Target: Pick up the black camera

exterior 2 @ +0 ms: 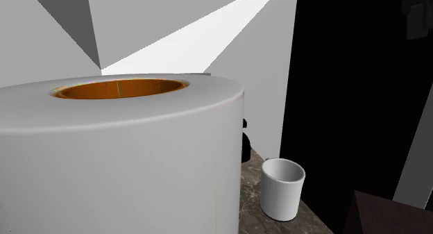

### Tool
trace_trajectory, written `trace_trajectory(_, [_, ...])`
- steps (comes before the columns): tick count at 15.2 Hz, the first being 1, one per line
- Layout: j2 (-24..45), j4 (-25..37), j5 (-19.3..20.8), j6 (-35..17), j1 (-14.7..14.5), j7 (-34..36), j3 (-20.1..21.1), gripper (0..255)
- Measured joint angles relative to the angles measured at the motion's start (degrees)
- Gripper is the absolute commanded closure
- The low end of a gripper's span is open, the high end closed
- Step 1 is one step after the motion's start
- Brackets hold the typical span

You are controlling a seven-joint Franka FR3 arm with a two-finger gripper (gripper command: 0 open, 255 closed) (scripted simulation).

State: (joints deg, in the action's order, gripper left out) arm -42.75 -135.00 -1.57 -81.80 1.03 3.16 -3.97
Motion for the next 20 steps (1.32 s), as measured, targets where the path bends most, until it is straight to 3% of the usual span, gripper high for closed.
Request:
trace_trajectory(4, [2.9,0.1,1.5,-3.3,-0.5,-3.7,-1.5,0])
trace_trajectory(12, [16.8,2.5,4.8,-17.2,-2.9,-17.3,-6.4,0])
trace_trajectory(20, [32.8,10.8,4.0,-27.7,-5.2,-30.5,-9.3,0])
